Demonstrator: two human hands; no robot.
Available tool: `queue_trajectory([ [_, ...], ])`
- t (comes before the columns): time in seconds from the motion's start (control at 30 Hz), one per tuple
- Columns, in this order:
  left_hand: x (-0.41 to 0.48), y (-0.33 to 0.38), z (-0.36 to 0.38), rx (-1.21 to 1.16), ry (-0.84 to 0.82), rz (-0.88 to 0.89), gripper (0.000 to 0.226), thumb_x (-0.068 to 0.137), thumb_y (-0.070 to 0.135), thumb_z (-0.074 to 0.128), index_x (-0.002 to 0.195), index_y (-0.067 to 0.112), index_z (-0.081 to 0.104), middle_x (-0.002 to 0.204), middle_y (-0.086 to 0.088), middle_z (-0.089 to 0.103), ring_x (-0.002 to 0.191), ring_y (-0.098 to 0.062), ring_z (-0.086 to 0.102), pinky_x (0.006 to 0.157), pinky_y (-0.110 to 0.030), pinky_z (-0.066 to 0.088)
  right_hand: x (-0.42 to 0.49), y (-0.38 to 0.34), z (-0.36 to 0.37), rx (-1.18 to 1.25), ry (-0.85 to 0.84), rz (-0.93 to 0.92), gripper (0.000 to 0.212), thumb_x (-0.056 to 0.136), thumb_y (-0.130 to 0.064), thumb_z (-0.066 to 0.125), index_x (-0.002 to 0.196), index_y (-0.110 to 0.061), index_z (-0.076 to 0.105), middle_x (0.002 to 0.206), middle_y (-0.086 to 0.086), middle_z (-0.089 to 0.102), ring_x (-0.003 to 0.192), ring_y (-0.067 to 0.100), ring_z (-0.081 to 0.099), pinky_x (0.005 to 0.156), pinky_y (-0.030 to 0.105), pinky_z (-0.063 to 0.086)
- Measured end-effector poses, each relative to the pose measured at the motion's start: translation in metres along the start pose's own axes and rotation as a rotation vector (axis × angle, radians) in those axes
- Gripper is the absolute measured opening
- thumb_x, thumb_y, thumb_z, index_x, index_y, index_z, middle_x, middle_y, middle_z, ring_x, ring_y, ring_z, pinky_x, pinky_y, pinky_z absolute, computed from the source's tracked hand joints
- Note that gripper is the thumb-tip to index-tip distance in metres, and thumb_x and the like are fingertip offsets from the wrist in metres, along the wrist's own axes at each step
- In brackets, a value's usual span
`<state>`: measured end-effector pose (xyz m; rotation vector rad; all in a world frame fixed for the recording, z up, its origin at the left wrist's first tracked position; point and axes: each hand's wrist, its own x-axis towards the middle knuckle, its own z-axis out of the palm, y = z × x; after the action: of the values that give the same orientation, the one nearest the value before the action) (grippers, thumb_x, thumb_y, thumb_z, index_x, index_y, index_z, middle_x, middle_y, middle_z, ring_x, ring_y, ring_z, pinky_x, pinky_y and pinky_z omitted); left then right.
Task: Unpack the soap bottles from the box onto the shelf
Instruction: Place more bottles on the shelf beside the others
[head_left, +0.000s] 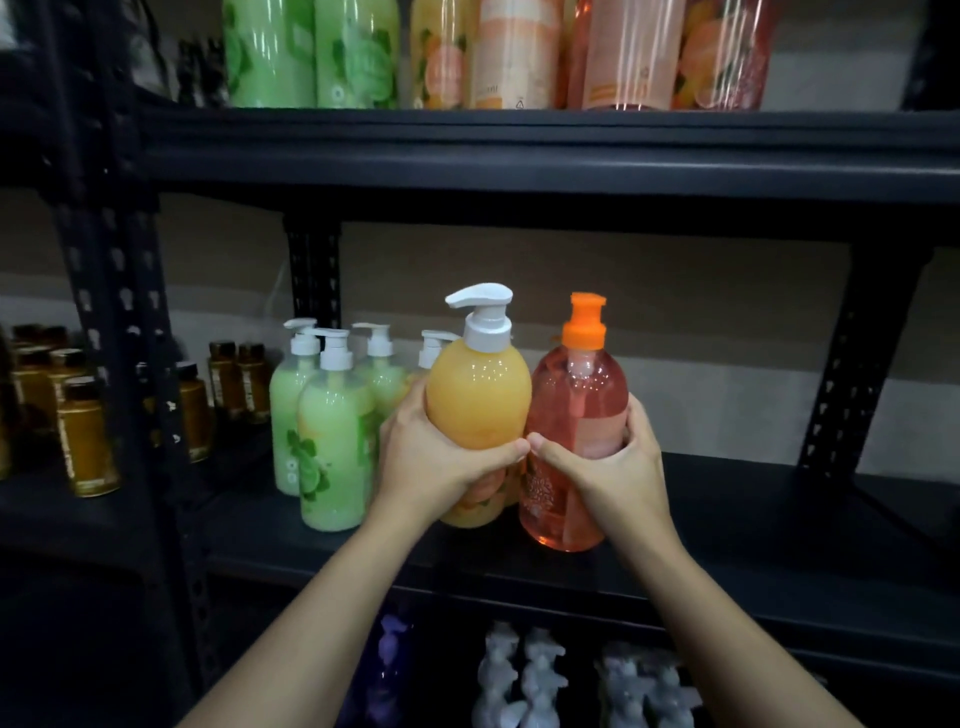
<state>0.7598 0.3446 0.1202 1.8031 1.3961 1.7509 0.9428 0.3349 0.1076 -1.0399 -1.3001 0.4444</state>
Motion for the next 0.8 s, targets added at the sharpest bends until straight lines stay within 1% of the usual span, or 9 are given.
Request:
queue_trajectory([
  [0.07,0.007,-0.008,0.009,0.008,0.000,-0.030,0.085,0.036,0.059,0.091,0.107,0.043,0.047,0.106,0.012,0.064,0.100,-0.013,0.063,0.085,-0.032,0.054,0.008,0.008,0.000,-0.024,0.005,0.005,0.085,0.047,-0.050,0.094,0.121,-0.041,0.053,0.118,-0.010,0.064,0.106,0.006,0.065,0.092,0.040,0.056],
  [0.17,0.013,-0.018,0.023,0.031,-0.006,-0.063,0.090,0.030,0.067,0.085,0.109,0.039,0.049,0.106,0.009,0.064,0.103,-0.017,0.062,0.087,-0.037,0.054,0.017,0.023,-0.004,-0.060,0.017,0.029,0.086,0.045,-0.055,0.093,0.120,-0.040,0.053,0.117,-0.011,0.064,0.105,0.007,0.064,0.092,0.041,0.056],
  [0.23,0.015,-0.025,0.031,0.030,-0.010,-0.091,0.093,0.030,0.066,0.085,0.111,0.035,0.052,0.104,0.011,0.063,0.102,-0.017,0.062,0.086,-0.037,0.054,0.021,0.033,-0.007,-0.077,0.034,0.043,0.090,0.043,-0.058,0.092,0.122,-0.039,0.054,0.118,-0.011,0.064,0.106,0.007,0.064,0.092,0.041,0.055],
  [0.33,0.015,-0.033,0.041,0.040,-0.020,-0.133,0.092,0.036,0.059,0.091,0.114,0.033,0.050,0.104,0.013,0.059,0.099,-0.014,0.059,0.086,-0.033,0.052,0.023,0.047,-0.012,-0.093,0.047,0.071,0.095,0.041,-0.062,0.091,0.124,-0.037,0.053,0.119,-0.010,0.063,0.107,0.008,0.064,0.092,0.041,0.056],
  [0.47,0.013,-0.044,0.052,0.074,-0.018,-0.183,0.097,0.033,0.065,0.087,0.116,0.028,0.054,0.106,0.011,0.060,0.102,-0.016,0.059,0.088,-0.038,0.053,0.024,0.054,-0.017,-0.104,0.068,0.083,0.088,0.046,-0.056,0.092,0.122,-0.034,0.055,0.117,-0.009,0.063,0.104,0.007,0.064,0.091,0.040,0.056],
  [0.57,0.011,-0.050,0.058,0.063,-0.023,-0.232,0.103,0.026,0.073,0.082,0.115,0.029,0.055,0.107,0.009,0.064,0.101,-0.017,0.063,0.087,-0.041,0.055,0.022,0.057,-0.020,-0.092,0.074,0.092,0.085,0.048,-0.052,0.093,0.122,-0.032,0.056,0.116,-0.009,0.063,0.103,0.006,0.064,0.090,0.039,0.056],
  [0.63,0.010,-0.052,0.062,0.053,-0.033,-0.262,0.104,0.024,0.074,0.082,0.115,0.031,0.054,0.107,0.009,0.065,0.100,-0.017,0.064,0.087,-0.041,0.055,0.021,0.060,-0.022,-0.084,0.070,0.099,0.084,0.048,-0.052,0.093,0.121,-0.033,0.056,0.115,-0.009,0.064,0.103,0.006,0.064,0.090,0.039,0.057],
  [0.8,0.011,-0.053,0.067,0.047,-0.054,-0.300,0.101,0.029,0.071,0.084,0.116,0.030,0.053,0.106,0.009,0.064,0.100,-0.018,0.063,0.087,-0.042,0.055,0.019,0.067,-0.026,-0.084,0.064,0.107,0.087,0.045,-0.058,0.092,0.121,-0.036,0.055,0.117,-0.010,0.064,0.105,0.007,0.065,0.090,0.039,0.057],
])
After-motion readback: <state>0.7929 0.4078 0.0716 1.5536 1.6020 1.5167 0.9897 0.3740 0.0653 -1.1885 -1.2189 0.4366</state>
